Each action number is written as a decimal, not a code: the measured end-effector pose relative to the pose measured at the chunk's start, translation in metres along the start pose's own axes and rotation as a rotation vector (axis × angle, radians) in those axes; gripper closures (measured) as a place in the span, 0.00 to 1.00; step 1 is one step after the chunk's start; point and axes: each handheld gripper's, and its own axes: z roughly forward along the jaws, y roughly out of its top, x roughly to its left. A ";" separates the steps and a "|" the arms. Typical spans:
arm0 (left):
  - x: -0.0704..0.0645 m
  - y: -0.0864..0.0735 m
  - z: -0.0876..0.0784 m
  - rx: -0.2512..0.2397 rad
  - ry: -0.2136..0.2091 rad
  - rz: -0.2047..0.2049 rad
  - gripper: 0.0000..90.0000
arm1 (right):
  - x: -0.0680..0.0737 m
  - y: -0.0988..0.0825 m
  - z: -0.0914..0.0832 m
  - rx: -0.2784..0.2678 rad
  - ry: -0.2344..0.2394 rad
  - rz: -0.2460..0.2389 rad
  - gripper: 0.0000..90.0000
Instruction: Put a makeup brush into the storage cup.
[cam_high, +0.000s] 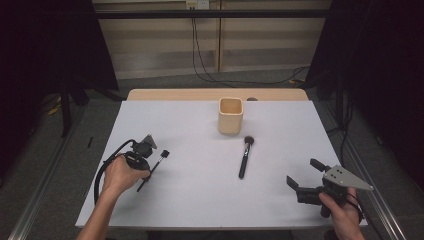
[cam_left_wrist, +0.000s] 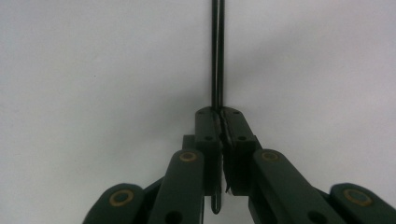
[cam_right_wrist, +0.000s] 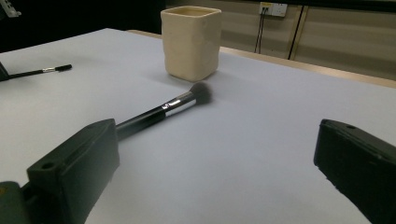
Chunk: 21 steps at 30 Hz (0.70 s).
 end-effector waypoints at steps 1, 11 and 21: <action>0.000 0.000 0.000 -0.004 0.000 0.003 0.96 | 0.000 0.000 0.000 -0.001 -0.002 0.001 0.00; 0.009 -0.012 -0.003 -0.089 -0.066 -0.022 0.96 | -0.001 0.000 0.002 0.002 -0.002 0.002 0.00; 0.013 -0.022 -0.009 -0.167 -0.089 -0.028 0.96 | 0.000 0.000 0.002 0.003 -0.001 -0.002 0.00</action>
